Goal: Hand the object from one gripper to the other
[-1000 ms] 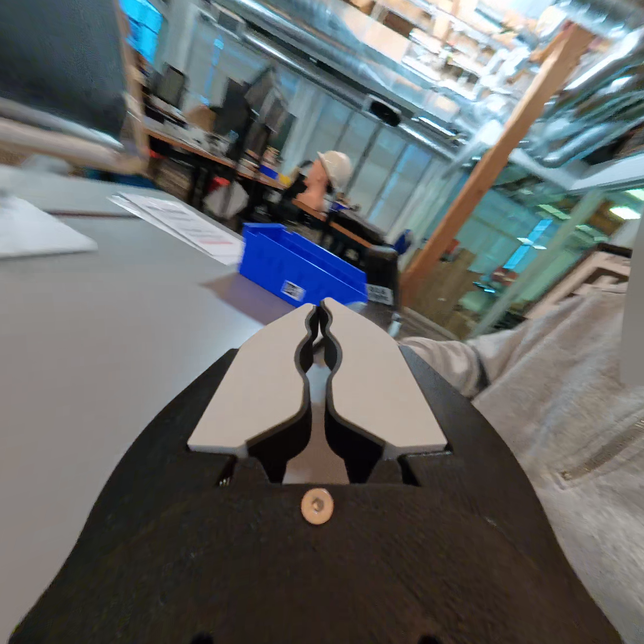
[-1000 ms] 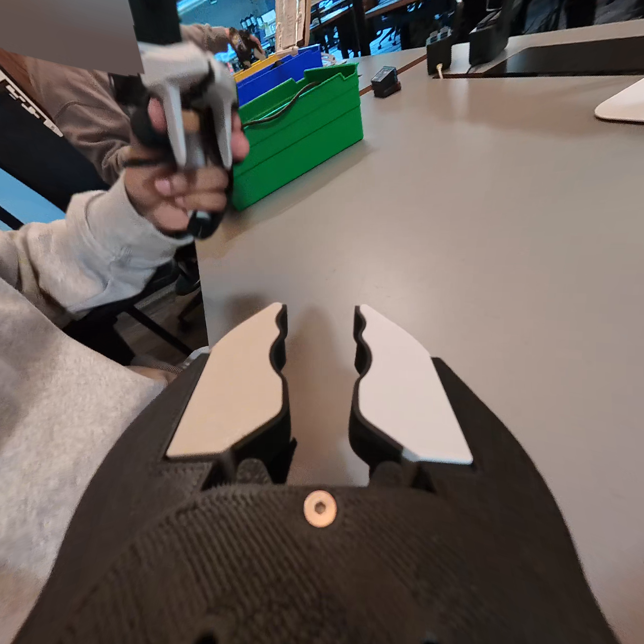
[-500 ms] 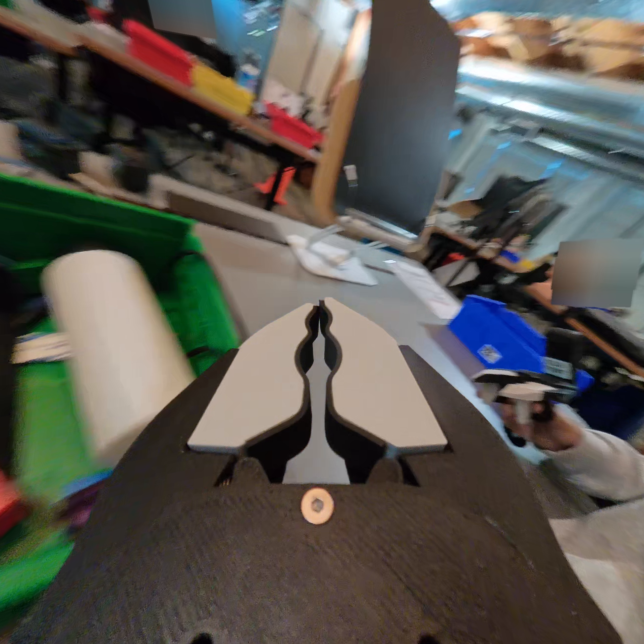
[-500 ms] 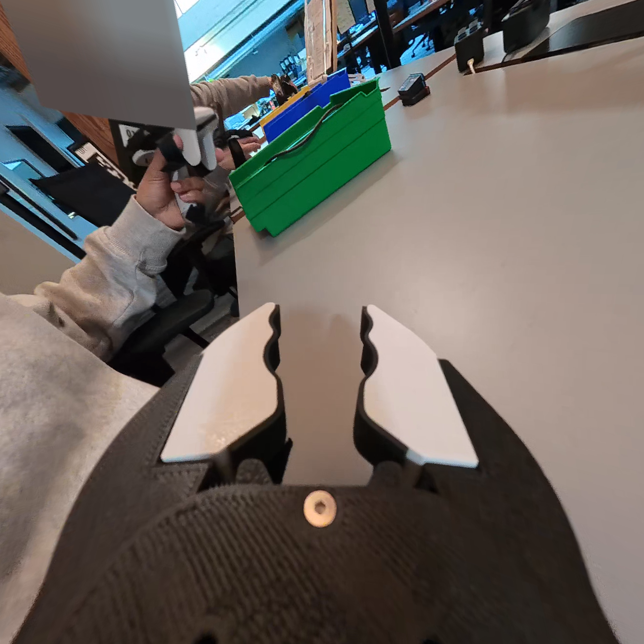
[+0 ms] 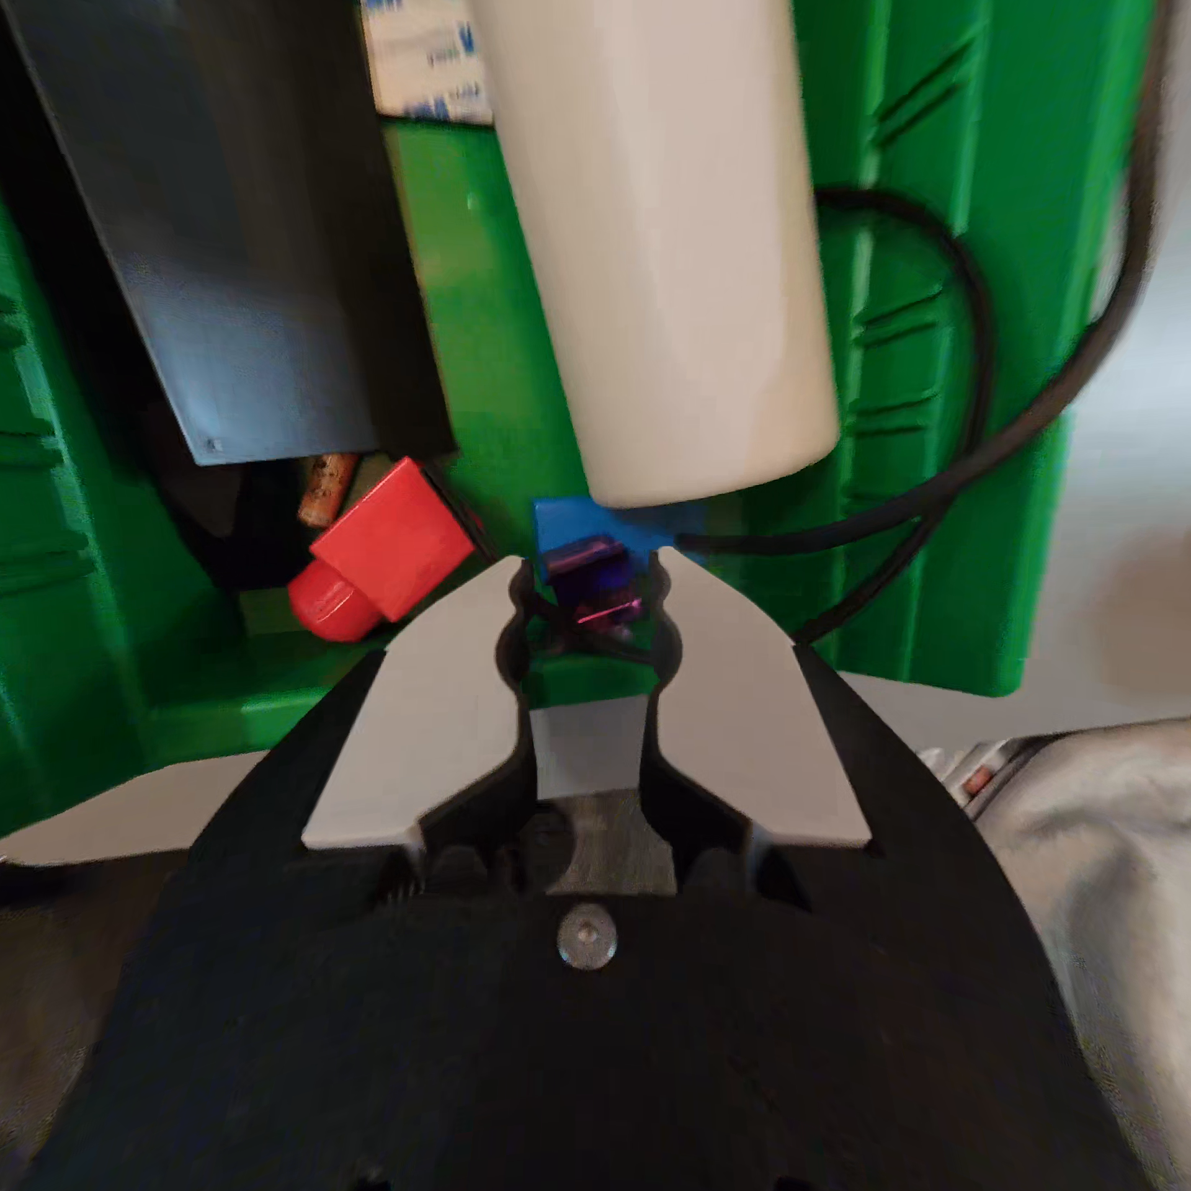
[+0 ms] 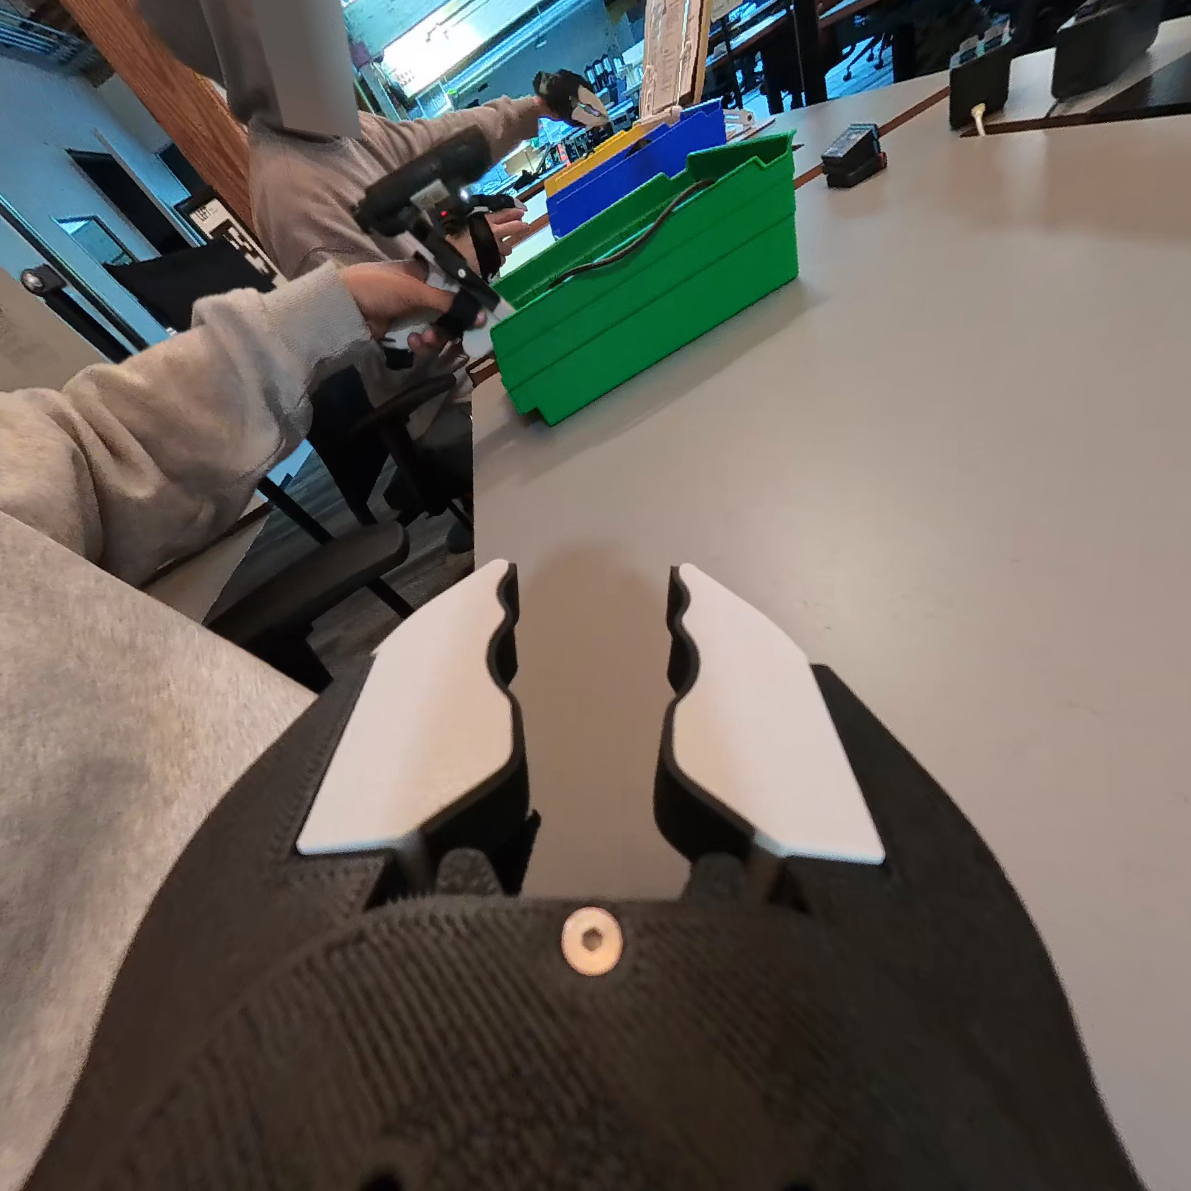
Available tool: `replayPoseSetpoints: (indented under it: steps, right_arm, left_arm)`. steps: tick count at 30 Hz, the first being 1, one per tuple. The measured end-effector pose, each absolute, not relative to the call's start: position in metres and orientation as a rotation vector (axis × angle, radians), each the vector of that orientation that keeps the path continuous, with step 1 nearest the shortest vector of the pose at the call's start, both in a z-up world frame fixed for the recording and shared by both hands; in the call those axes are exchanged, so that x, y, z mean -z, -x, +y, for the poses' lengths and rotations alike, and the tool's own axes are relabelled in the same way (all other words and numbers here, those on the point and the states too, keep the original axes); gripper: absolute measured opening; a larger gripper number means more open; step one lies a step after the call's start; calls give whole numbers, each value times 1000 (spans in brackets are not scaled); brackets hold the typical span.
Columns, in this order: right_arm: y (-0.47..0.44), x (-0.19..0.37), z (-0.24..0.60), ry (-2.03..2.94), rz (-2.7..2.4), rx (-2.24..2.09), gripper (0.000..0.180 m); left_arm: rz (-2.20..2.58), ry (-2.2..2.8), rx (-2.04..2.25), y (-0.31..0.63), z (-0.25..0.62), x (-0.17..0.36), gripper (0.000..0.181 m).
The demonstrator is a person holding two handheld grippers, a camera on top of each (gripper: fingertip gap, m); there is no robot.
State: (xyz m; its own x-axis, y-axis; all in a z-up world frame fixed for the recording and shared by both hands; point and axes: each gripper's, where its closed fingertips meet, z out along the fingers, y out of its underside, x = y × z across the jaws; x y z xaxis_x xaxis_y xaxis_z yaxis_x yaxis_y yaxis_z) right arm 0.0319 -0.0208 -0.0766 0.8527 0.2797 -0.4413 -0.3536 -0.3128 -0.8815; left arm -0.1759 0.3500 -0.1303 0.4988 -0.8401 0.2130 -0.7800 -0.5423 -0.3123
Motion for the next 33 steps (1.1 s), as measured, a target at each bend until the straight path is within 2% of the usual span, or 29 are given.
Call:
replayPoseSetpoints:
  steps: [4, 10, 15, 22, 25, 27, 30, 33]
  right_arm:
    - [-32, 72, -23, 1765, 60, -635, 45]
    - [-31, 68, -25, 1759, 48, -630, 45]
    - [-29, 68, -25, 1762, 41, -630, 45]
    - [-34, 71, -24, 1760, 68, -641, 45]
    - [-34, 75, -23, 1767, 76, -652, 45]
    - [-33, 78, -22, 1775, 72, -647, 44]
    - [-31, 82, -18, 1783, 28, -624, 45]
    - [-34, 85, -11, 1785, 6, -560, 44]
  left_arm:
    - [1528, 2621, 381, 181, 349, 135, 28]
    - [1708, 2739, 236, 195, 338, 142, 47]
    - [1787, 2691, 146, 193, 337, 149, 32]
    - [1681, 2500, 294, 189, 347, 99, 31]
    - [1520, 2368, 425, 186, 366, 60, 31]
    - [1448, 2212, 697, 165, 358, 28, 31]
    - [1362, 1961, 1180, 116, 308, -21, 30]
    - [1427, 1650, 1426, 67, 236, -42, 30]
